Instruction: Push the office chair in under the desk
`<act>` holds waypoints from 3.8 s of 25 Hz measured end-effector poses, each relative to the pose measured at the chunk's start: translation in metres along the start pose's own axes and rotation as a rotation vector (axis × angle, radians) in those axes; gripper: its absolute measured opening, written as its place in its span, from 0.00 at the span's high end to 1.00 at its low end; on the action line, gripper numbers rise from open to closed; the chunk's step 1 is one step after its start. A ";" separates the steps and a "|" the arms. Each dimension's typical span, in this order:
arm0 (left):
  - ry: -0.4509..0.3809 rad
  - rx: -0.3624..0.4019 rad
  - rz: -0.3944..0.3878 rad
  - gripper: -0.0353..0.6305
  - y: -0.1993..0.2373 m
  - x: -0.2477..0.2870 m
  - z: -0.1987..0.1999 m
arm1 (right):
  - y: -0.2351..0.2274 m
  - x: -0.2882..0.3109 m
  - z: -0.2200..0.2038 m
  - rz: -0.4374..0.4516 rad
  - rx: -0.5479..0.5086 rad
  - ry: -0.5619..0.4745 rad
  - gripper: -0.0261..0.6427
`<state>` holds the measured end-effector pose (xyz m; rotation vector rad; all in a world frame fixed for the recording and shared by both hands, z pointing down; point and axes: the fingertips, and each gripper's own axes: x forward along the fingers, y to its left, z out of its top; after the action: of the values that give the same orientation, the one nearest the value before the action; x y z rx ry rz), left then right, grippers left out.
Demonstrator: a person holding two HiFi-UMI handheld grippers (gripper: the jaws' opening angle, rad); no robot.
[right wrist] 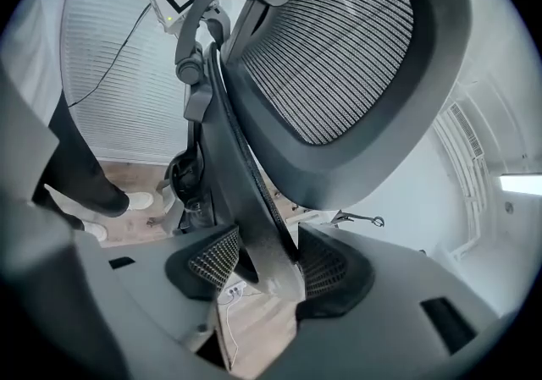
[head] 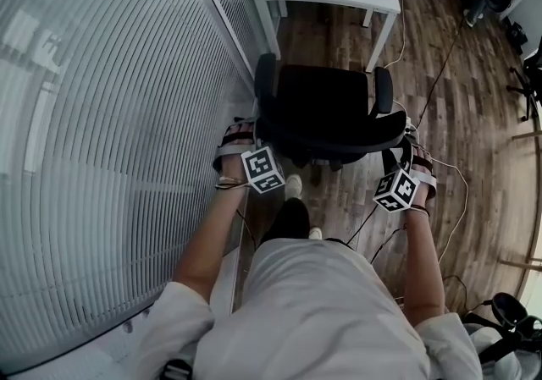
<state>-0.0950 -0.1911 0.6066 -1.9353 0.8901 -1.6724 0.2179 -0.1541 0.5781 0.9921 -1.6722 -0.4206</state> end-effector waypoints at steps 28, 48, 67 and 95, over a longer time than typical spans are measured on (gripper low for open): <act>-0.057 0.052 0.002 0.62 0.107 0.108 0.014 | -0.081 0.113 0.033 0.006 0.049 0.068 0.61; -0.074 0.085 -0.001 0.62 0.182 0.197 0.021 | -0.135 0.204 0.049 -0.011 0.055 0.120 0.61; -0.082 0.079 0.019 0.62 0.216 0.246 0.033 | -0.170 0.256 0.052 -0.026 0.053 0.103 0.61; -0.013 0.037 0.015 0.62 0.295 0.345 0.055 | -0.249 0.364 0.063 -0.008 0.032 0.077 0.61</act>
<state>-0.0743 -0.6469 0.6362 -1.9077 0.8605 -1.6545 0.2379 -0.5983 0.6063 1.0265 -1.6109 -0.3572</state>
